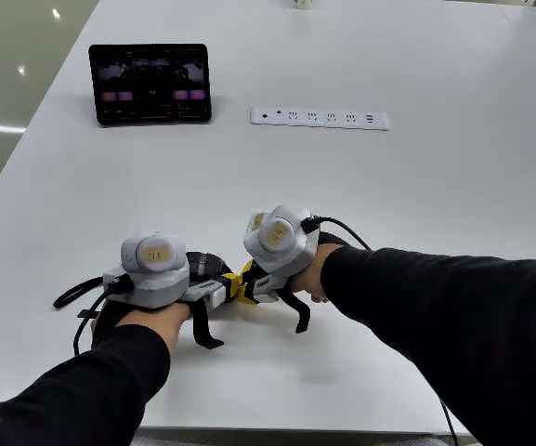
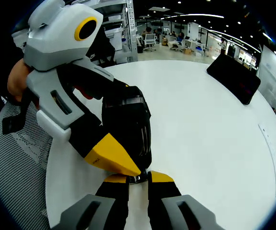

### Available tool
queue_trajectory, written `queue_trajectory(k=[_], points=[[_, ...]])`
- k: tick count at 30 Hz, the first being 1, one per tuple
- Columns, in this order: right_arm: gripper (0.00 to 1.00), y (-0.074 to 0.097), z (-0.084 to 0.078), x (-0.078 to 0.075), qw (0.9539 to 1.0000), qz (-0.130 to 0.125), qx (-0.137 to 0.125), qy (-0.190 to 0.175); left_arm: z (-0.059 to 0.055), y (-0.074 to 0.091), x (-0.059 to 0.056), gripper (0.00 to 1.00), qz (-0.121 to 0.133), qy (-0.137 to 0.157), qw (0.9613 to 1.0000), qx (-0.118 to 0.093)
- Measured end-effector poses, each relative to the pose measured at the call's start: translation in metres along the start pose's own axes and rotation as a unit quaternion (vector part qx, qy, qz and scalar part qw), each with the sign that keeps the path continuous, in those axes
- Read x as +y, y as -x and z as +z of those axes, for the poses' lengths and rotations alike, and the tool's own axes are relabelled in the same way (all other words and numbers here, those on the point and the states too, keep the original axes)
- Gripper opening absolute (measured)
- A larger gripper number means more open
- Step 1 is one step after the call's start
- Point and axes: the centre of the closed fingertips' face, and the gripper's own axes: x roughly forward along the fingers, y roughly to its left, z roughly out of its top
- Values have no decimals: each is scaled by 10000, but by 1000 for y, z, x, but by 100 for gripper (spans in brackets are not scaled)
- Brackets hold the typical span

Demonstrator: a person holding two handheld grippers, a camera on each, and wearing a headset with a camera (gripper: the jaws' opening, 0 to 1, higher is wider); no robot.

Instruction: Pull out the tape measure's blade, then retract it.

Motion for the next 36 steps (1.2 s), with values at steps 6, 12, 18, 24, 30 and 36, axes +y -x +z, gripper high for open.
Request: queue_trajectory(k=[6,12,18,24,30,36], points=[[12,-1,-1,1,10000,-49,-13,-2,-1,-1,0,62,-35,-24,10000,-17],[15,1,-2,1,9995,-239,-1,-199,0,-3,-1,64,-224,-48,9997,55],[19,10,-9,-2,9982,-351,-50,-488,2,0,-5,64,-297,-564,9979,125],[22,26,-18,-4,9958,-511,-184,-741,2,6,-6,66,-523,-558,9970,118],[24,53,-34,-2,9917,-832,-359,-913,2,14,-2,87,-857,-836,9927,111],[25,75,-48,5,9873,-1000,-570,-1091,-5,26,-3,99,-1343,-960,9859,258]])
